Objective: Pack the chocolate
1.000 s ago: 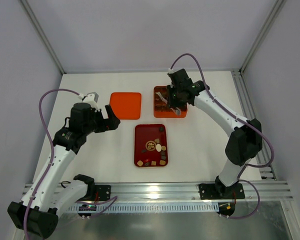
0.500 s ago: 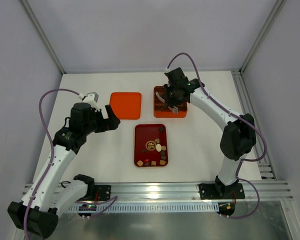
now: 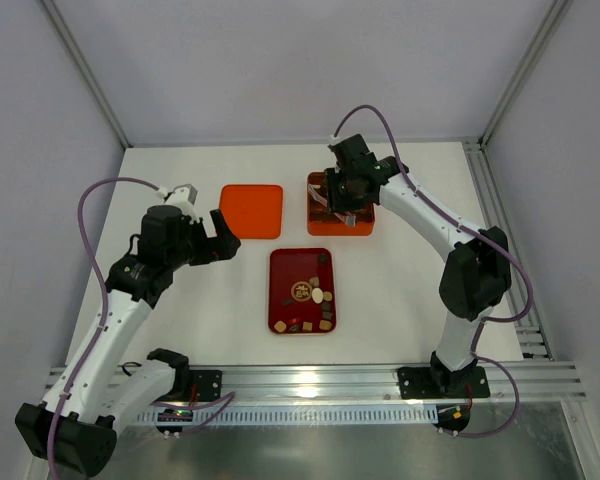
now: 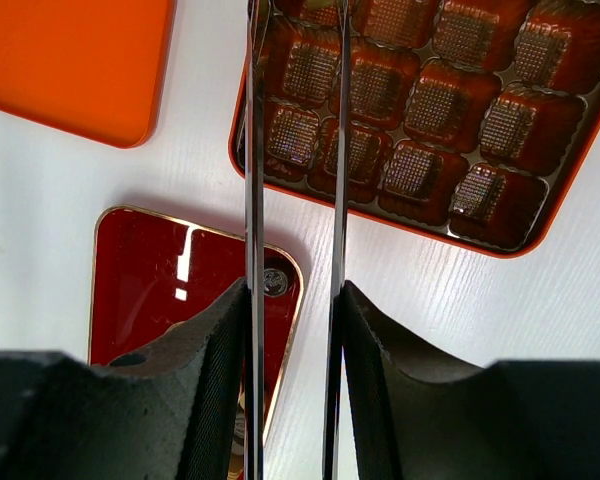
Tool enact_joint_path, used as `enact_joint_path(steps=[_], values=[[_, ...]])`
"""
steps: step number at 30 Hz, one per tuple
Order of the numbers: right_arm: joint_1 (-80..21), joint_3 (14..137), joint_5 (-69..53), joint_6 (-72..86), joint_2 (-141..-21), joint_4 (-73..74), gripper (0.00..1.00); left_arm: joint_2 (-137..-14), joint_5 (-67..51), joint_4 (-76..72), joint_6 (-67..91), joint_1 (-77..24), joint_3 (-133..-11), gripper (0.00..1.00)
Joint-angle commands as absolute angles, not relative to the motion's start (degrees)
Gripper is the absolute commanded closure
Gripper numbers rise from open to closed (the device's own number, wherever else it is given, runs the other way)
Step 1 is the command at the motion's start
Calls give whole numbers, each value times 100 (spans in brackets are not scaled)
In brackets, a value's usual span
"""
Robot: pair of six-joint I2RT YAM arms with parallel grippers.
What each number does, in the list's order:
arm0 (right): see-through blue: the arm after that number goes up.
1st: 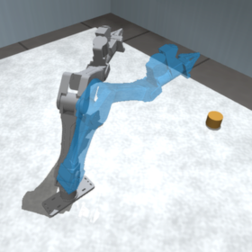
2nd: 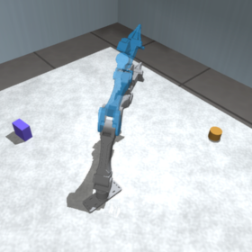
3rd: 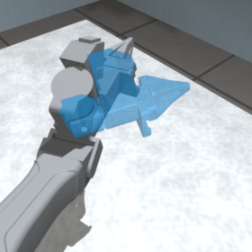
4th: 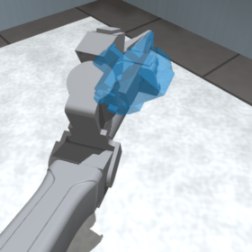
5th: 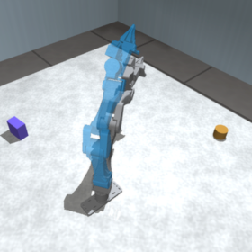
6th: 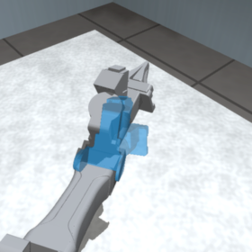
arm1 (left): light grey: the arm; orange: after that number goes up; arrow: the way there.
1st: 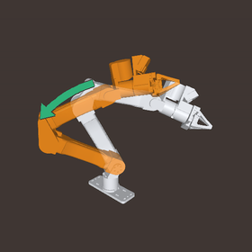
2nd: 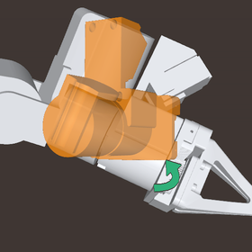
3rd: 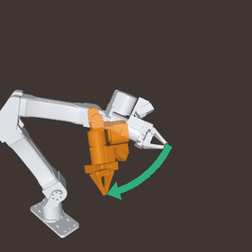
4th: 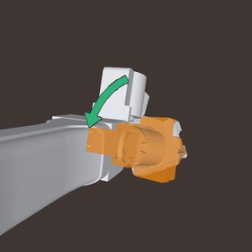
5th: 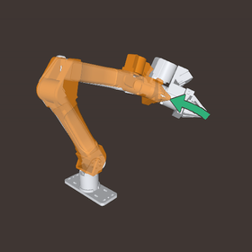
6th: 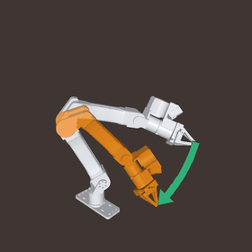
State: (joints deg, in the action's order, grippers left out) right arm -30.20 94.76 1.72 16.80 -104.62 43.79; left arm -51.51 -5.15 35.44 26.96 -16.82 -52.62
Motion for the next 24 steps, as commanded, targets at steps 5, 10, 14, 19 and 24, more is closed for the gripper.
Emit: enact_joint_path(steps=[5,10,14,19,24], values=[[-3050,9266,-263,1635,-9258,4579,58,-5080,-475,3472,2698,-1670,-5274,0],[-3278,8316,-361,1652,-8079,4956,58,-5054,-501,3472,2707,-1670,-5291,0],[-3884,7429,-27,1959,-7103,5396,58,-5036,-518,3463,2716,-1670,-5282,0],[-4762,6673,105,2653,-6197,5792,58,-5045,-571,3454,2707,-1670,-5291,0],[-5282,6258,238,3216,-5898,5907,58,-5045,-598,3454,2716,-1679,-5291,0]])
